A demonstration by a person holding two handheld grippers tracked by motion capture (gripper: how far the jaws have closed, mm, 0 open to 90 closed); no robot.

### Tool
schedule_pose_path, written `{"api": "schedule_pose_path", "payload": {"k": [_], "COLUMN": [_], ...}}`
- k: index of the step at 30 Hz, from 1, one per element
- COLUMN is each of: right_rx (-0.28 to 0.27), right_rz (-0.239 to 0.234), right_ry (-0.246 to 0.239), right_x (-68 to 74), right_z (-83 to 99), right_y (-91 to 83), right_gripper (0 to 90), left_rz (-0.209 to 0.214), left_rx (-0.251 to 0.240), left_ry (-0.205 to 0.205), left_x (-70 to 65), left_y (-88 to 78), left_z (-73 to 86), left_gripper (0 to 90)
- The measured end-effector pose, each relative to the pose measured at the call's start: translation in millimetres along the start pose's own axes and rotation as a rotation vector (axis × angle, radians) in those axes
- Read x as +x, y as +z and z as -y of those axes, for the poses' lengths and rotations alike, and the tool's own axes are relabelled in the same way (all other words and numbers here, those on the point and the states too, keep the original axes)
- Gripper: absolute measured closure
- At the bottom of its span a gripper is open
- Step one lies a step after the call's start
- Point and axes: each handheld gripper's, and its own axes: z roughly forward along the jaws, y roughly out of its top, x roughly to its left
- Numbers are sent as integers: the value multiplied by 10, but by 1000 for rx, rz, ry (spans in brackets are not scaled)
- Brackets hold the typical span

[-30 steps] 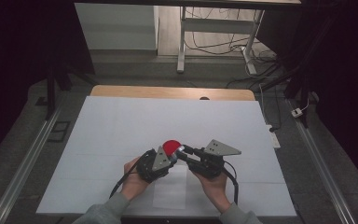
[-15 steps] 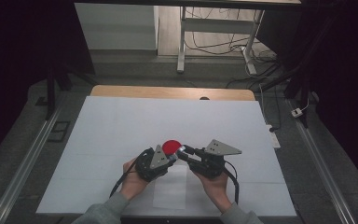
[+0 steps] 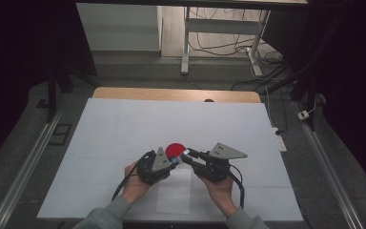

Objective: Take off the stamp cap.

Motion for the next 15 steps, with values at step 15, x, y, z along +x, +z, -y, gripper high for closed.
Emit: {"api": "schedule_pose_path", "payload": {"k": [15], "right_rx": [-6], "right_rz": [9], "right_ry": [-4], "right_x": [-21], "right_z": [-5], "right_y": [-27], "right_gripper": [663], "left_rz": [-11], "left_rx": [-13], "left_ry": [-38], "left_x": [112], "left_y": [-103], "left_z": [65], "left_gripper": [744]}}
